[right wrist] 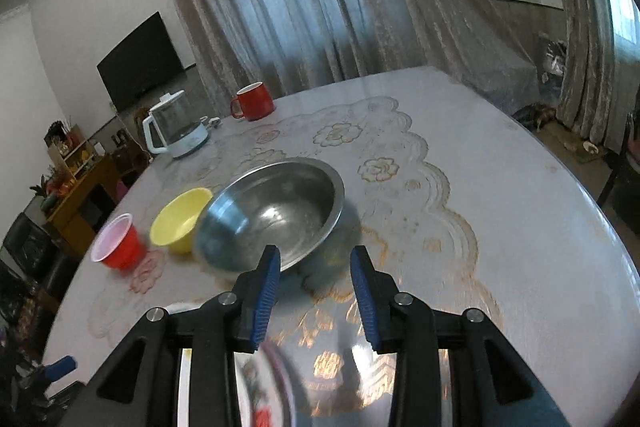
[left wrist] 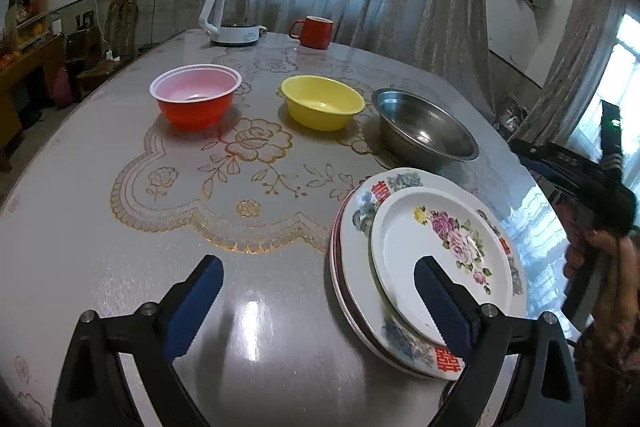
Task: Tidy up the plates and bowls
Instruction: 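Move both grippers toward the rim of the steel basin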
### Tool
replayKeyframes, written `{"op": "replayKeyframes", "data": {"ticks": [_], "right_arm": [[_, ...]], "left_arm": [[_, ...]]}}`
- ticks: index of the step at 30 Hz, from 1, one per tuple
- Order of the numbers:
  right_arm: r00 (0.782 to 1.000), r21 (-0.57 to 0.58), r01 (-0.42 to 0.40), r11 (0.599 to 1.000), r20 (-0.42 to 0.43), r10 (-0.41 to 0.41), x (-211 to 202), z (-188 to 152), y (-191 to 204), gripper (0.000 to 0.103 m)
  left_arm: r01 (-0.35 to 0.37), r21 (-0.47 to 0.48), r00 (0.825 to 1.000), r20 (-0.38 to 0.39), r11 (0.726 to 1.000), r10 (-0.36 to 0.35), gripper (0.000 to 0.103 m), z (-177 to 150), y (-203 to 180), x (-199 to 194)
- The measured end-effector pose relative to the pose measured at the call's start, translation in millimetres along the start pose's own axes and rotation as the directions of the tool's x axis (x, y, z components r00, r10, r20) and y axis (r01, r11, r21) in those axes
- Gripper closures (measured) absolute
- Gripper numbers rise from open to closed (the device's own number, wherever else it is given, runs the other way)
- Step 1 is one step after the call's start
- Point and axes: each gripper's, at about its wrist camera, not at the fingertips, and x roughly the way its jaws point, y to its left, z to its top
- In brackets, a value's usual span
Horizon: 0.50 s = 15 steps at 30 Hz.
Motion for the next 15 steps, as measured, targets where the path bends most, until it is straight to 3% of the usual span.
{"op": "replayKeyframes", "data": {"ticks": [7, 10, 15], "right_arm": [[0.997, -0.026, -0.022, 0.999, -0.073, 0.020, 57, 10, -8, 0.067], [0.992, 0.014, -0.077, 0.997, -0.097, 0.078, 74, 9, -12, 0.067], [0.991, 0.003, -0.090, 0.996, -0.104, 0.090, 93, 5, -9, 0.067]], "left_arm": [[-0.020, 0.010, 1.000, -0.005, 1.000, 0.020, 0.006, 8, 1, 5], [-0.030, 0.026, 1.000, -0.006, 0.999, 0.030, 0.006, 15, 0, 9], [-0.032, 0.043, 0.999, -0.008, 0.999, 0.033, 0.006, 30, -5, 15]]}}
